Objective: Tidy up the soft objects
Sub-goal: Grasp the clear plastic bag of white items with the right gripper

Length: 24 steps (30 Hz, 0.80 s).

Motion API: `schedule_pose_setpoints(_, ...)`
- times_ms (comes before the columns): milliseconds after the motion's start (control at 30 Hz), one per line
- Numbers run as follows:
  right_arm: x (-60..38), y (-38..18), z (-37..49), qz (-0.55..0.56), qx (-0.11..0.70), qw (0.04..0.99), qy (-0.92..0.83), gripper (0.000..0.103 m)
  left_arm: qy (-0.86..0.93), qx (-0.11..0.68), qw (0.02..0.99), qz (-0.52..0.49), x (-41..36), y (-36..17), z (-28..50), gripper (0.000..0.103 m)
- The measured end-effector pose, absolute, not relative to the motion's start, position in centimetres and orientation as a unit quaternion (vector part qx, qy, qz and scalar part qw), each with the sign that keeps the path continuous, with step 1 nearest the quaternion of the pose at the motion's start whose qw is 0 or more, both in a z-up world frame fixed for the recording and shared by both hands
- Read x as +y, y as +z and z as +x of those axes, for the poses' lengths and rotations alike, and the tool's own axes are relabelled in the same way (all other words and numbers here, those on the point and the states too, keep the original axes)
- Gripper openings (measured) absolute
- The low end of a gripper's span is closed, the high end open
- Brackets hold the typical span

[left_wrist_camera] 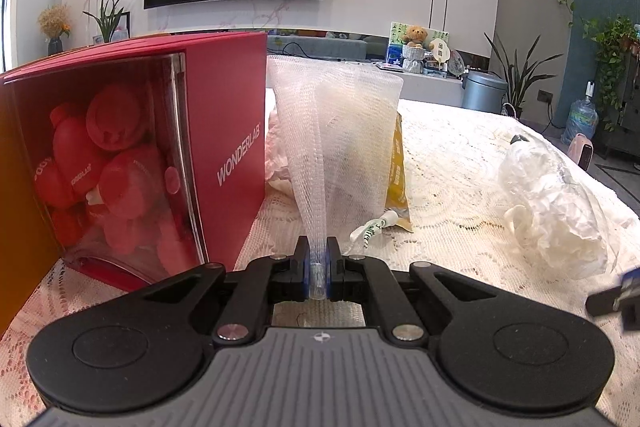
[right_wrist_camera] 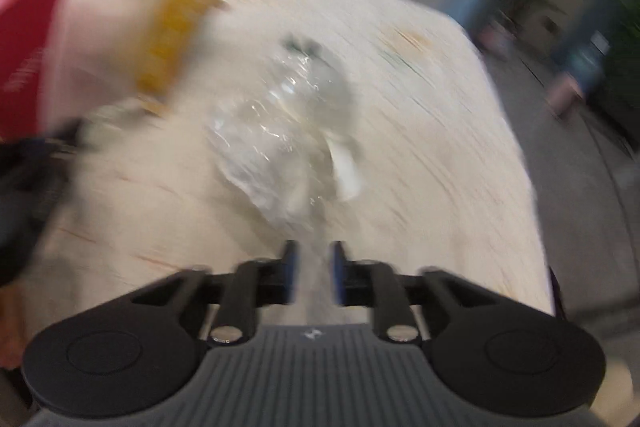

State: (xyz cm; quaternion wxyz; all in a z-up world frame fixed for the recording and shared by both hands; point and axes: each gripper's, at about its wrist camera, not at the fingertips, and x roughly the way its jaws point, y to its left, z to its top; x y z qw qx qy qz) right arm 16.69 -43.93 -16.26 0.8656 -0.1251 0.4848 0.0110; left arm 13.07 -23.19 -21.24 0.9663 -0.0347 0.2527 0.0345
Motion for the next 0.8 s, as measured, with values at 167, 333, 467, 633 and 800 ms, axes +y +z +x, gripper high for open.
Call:
schedule_pose_setpoints(167,-43.5,-13.6,16.1,-0.059,0.437,0.896,0.048,0.088,0.035,0.253,0.966,-0.033,-23.3,-21.2,13.1,0.006)
schedule_pose_setpoints(333,-42.7,-12.1,16.1,0.020,0.357,0.932,0.067,0.100,0.034,0.253,0.966,-0.036,-23.2,-21.2,13.2,0.006)
schedule_pose_setpoints(467,-43.5,-12.5,17.1,0.095,0.338,0.936,0.021,0.100,0.034,0.254,0.966,-0.035,-23.2,-21.1,13.3,0.006)
schedule_pose_setpoints(633,-43.5,-14.5,18.8,0.106,0.349,0.931,-0.021,0.100,0.034,0.254,0.966,-0.035,-23.2,-21.2,13.3,0.006)
schedule_pose_setpoints(800,-43.2,-15.3,19.8,0.123,0.352,0.928,-0.013,0.100,0.035,0.254,0.966,-0.035,-23.2,-21.2,13.3,0.006)
